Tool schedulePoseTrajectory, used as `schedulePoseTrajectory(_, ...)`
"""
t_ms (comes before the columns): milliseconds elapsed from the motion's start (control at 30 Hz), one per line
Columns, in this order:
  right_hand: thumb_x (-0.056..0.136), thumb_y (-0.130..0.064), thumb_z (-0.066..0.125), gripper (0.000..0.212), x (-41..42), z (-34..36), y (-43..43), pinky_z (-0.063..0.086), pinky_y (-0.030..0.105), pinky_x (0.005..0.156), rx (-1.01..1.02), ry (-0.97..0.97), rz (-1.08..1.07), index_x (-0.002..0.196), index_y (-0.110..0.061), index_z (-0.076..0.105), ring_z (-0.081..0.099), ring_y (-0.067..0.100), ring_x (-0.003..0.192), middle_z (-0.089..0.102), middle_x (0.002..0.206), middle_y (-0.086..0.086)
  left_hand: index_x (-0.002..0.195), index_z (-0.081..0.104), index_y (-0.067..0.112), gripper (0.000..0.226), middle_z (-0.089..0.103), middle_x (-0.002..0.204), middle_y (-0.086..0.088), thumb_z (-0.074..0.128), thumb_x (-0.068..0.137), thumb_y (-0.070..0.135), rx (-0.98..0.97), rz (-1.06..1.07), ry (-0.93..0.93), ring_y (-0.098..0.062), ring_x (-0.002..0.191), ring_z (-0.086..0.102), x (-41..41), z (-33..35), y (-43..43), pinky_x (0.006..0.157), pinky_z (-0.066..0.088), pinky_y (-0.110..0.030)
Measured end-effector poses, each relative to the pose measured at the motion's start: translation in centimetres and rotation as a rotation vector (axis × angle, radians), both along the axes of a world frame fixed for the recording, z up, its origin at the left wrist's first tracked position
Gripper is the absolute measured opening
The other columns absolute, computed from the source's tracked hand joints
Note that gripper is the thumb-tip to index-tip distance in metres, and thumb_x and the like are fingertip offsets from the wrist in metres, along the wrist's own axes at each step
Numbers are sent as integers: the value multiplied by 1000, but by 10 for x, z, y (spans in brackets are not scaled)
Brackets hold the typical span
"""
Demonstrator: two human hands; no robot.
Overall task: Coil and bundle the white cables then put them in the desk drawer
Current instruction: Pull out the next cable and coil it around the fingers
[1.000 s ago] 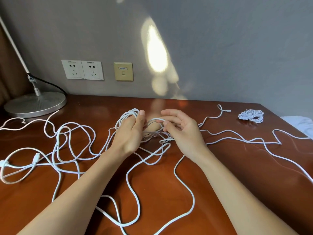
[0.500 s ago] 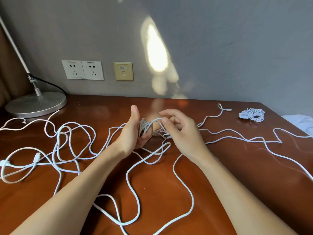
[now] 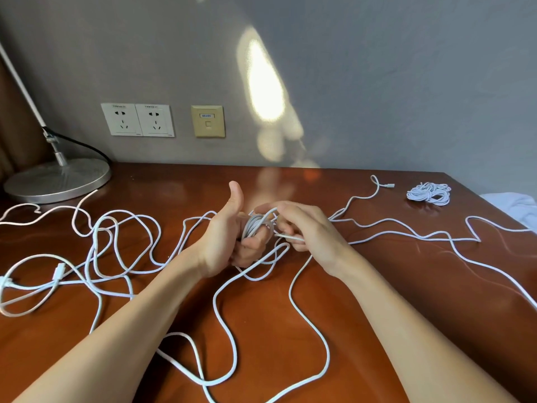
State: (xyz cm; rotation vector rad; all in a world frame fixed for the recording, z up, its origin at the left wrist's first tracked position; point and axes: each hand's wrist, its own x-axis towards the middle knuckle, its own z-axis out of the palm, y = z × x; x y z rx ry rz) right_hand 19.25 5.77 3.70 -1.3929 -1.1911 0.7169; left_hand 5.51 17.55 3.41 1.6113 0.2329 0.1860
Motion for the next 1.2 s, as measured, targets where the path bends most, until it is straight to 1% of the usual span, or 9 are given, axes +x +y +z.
schedulePoseTrajectory(133,101,-38,49,43,-2,0,0,25,23,51,-17,-90,-23,74,-3,49,29,11,57,37,74,10,59,24,9,86,13,56,-5,-14,84,82,9,14,5,-19,49,9,1,-1,-3,45,15,-29)
schedulePoseTrajectory(300,96,-43,49,53,0,3,-3,36,33,67,-57,-144,-65,102,9,56,37,21,71,45,79,8,53,32,9,93,18,50,-1,-14,84,83,-48,60,-44,-17,47,8,6,-8,-3,45,12,-28)
schedulePoseTrajectory(467,108,-32,46,41,1,1,-2,40,40,78,-71,-182,-93,104,7,58,43,14,72,49,79,5,50,37,8,96,18,47,0,-11,86,83,-54,152,-78,-17,46,8,9,-10,-4,44,12,-26)
schedulePoseTrajectory(567,109,-31,45,40,3,-1,-1,42,38,79,-73,-192,-99,100,6,57,46,15,72,50,78,5,52,38,8,87,20,46,-1,9,93,79,-33,186,-67,-16,44,11,8,-10,-1,44,14,-26)
schedulePoseTrajectory(833,111,-29,41,33,3,-9,5,42,20,63,-74,-228,-130,106,-8,65,48,3,65,54,74,-6,60,48,7,62,22,45,-2,34,108,44,-51,236,-97,-17,45,12,5,-11,7,45,17,-28)
schedulePoseTrajectory(967,112,-29,36,32,2,-12,5,43,30,66,-43,-303,-174,106,-14,63,49,6,66,55,72,-9,73,47,8,31,25,49,-2,32,99,17,-144,203,-189,-16,46,12,4,-13,10,46,13,-30)
schedulePoseTrajectory(1033,113,-29,34,29,0,-12,3,43,25,68,-43,-380,-190,109,-20,62,50,2,68,55,75,-9,82,45,9,19,27,49,-3,33,96,11,-171,214,-213,-13,44,14,2,-12,13,46,14,-27)
schedulePoseTrajectory(1133,113,-26,33,27,-1,-13,2,45,18,77,-32,-447,-208,121,-31,58,56,-3,84,59,87,-17,95,50,5,16,30,50,-3,35,98,8,-154,241,-202,-12,44,16,1,-12,15,46,13,-26)
schedulePoseTrajectory(1200,113,-22,34,30,-2,-13,3,47,18,94,8,-505,-246,129,-32,57,57,-5,109,60,112,-21,97,53,4,15,33,53,-6,38,100,9,-117,236,-197,-14,46,18,1,-11,14,47,14,-28)
